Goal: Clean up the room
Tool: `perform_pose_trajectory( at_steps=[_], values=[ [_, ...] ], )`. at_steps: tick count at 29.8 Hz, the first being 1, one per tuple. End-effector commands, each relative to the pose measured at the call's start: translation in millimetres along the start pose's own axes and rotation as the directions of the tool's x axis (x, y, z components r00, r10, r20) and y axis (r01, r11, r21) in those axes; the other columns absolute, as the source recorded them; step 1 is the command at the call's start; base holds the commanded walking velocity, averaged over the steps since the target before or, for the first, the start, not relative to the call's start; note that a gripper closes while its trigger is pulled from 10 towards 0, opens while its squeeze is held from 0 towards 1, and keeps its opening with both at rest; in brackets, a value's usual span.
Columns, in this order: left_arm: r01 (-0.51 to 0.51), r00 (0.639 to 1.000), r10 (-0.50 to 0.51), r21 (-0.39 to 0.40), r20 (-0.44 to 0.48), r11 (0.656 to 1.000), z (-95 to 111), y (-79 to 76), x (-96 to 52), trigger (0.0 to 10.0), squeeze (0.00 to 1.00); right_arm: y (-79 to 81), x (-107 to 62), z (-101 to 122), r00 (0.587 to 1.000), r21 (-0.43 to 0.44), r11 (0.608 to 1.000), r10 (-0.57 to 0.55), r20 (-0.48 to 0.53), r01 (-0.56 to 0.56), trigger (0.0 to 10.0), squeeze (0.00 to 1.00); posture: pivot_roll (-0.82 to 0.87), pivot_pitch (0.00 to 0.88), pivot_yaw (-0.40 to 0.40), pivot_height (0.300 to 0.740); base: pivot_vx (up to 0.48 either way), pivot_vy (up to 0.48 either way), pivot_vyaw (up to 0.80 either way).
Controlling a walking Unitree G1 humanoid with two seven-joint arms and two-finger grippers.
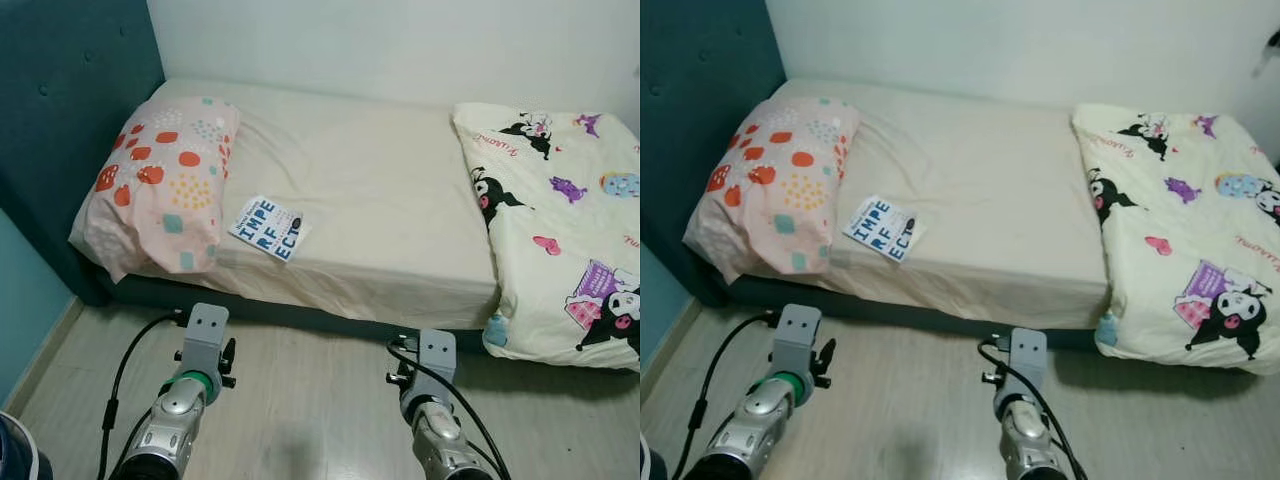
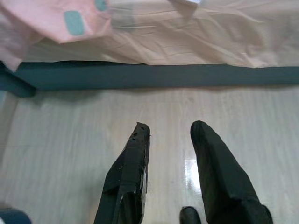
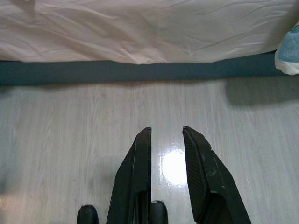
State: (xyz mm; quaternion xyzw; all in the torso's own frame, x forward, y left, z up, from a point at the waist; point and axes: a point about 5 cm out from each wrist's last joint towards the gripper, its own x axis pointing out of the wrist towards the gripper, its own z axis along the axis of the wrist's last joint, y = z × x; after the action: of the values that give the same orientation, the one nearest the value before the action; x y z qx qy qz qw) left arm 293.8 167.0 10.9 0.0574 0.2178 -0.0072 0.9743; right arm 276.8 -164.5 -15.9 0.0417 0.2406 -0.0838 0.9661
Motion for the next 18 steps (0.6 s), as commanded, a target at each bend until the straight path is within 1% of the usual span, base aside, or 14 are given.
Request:
perform_pose_trajectory(
  at_steps=[1, 2, 5, 8, 10, 12, 13, 14, 18],
  values=[
    [-0.013, 1.000, 0.012, -0.039, -0.018, 0.999, -4.2, 1.3, -0.5, 10.0, 0.00, -3.1, -2.0, -5.5, 1.000, -0.006, 1.000, -0.017, -0.013, 0.017, 10.0, 0.00, 0.06, 0.021, 0.039, 0.740, 0.000, 0.000, 0.00],
    [-0.017, 1.000, 0.016, -0.055, -0.013, 0.998, -3.1, 2.4, -0.2, 10.0, 0.00, -2.9, -2.0, -4.9, 1.000, -0.007, 1.000, -0.016, -0.008, 0.016, 10.0, 0.00, 0.06, 0.021, 0.039, 0.740, 0.000, 0.000, 0.00],
    [-0.022, 1.000, 0.021, -0.057, -0.012, 0.998, -2.7, 2.3, 0.1, 10.0, 0.00, -2.9, -2.2, -5.2, 1.000, -0.006, 1.000, -0.010, -0.009, 0.010, 10.0, 0.00, 0.06, 0.031, 0.033, 0.740, 0.000, 0.000, 0.00],
    [-0.008, 1.000, 0.008, -0.037, 0.000, 0.999, -0.4, -0.7, 0.0, 10.0, 0.00, -3.1, -2.1, -5.6, 1.000, -0.021, 1.000, -0.003, -0.013, 0.003, 10.0, 0.00, 0.06, 0.035, 0.031, 0.740, 0.000, 0.000, 0.00],
    [0.014, 1.000, -0.014, -0.002, 0.018, 1.000, 2.2, -4.4, -0.6, 10.0, 0.00, -5.8, -2.4, -6.8, 1.000, -0.028, 1.000, -0.006, -0.019, 0.006, 10.0, 0.00, 0.05, 0.038, 0.042, 0.740, 0.000, 0.000, 0.00],
    [0.018, 1.000, -0.018, 0.001, 0.021, 1.000, 2.8, -5.2, -0.7, 10.0, 0.00, -7.0, -2.6, -7.6, 1.000, -0.029, 1.000, -0.009, -0.024, 0.008, 10.0, 0.00, 0.05, 0.038, 0.045, 0.740, 0.000, 0.000, 0.00],
    [0.021, 1.000, -0.021, 0.002, 0.020, 1.000, 2.7, -6.0, -0.5, 10.0, 0.00, -8.4, -3.2, -9.2, 1.000, -0.030, 0.999, -0.013, -0.028, 0.012, 10.0, 0.00, 0.04, 0.044, 0.059, 0.740, 0.000, 0.000, 0.00],
    [0.023, 1.000, -0.023, 0.000, 0.018, 1.000, 2.1, -7.8, -0.3, 10.0, 0.00, -10.6, -3.9, -10.7, 0.999, -0.032, 0.999, -0.018, -0.029, 0.017, 10.0, 0.00, 0.02, 0.033, 0.063, 0.740, 0.000, 0.000, 0.00],
    [0.031, 0.999, -0.031, 0.008, 0.012, 0.999, 2.1, -9.5, 1.8, 10.0, 0.00, -12.8, -5.2, -12.6, 0.999, -0.030, 0.999, -0.032, -0.026, 0.031, 10.0, 0.00, 0.01, 0.021, 0.059, 0.740, 0.000, 0.000, 0.00]
  ],
)
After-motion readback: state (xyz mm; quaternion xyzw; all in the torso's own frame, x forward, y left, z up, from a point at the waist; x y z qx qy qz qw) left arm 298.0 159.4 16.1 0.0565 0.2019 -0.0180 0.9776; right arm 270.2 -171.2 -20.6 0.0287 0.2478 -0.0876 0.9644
